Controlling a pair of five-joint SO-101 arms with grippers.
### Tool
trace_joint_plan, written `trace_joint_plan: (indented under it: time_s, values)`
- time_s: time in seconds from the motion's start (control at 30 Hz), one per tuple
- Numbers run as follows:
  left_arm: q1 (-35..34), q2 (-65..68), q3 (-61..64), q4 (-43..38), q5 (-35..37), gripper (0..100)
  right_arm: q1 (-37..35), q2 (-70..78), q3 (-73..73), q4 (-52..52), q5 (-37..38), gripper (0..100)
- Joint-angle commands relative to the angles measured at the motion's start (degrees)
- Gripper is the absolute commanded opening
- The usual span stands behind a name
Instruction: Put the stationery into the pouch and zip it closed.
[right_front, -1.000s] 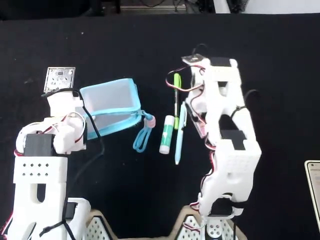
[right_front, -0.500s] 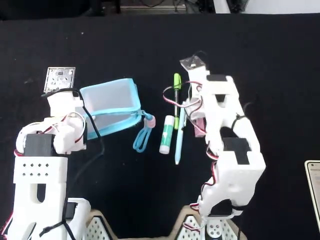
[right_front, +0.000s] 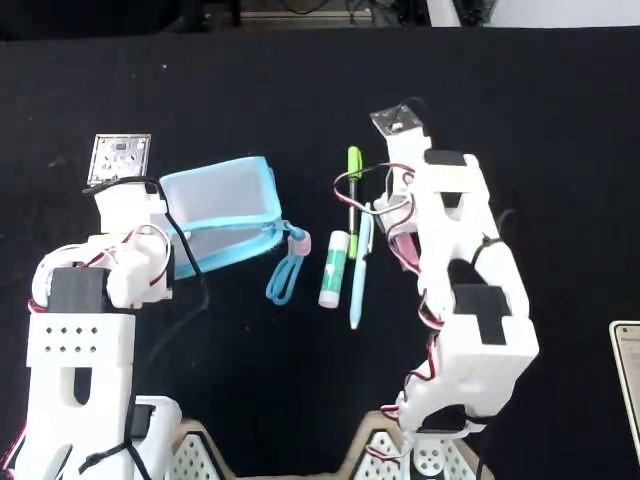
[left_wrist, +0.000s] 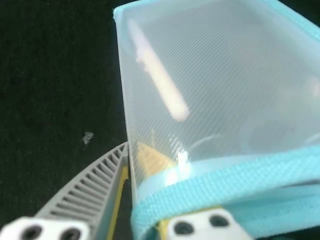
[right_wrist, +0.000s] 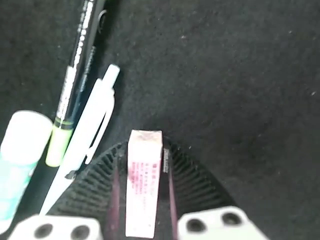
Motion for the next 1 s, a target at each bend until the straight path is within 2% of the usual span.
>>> trace_joint_plan:
  time_s: [0.0, 0.17, 0.37, 0.5, 0.63, 0.8, 0.97]
  values:
    - [0.2, 0.4, 2.2, 0.3, 0.2, 3, 0.6, -4.1, -0.8, 2.7, -1.3, 1.2]
    - [0.2, 0.4, 2.2, 0.3, 0.2, 3, 0.2, -10.7, -5.2, 11.7, -4.2, 1.1]
    - [0.2, 0.4, 2.2, 0.2, 0.2, 3, -9.6, -28.6, -6.5, 19.3, -4.7, 1.1]
    - [0.2, 0.4, 2.2, 0.3, 0.2, 3, -16.9, -40.0, -6.6, 18.4, -9.7, 1.1]
    - [0.2, 0.4, 2.2, 0.3, 0.2, 3, -27.1, -48.3, -6.5, 17.0, -14.5, 1.1]
    - [0.2, 0.4, 2.2, 0.4, 0.4, 3, -39.6, -54.4, -5.5, 14.6, -15.0, 1.1]
    - [0.4, 0.4, 2.2, 0.4, 0.5, 3, -45.8, -57.6, 0.6, 6.5, -15.0, 1.1]
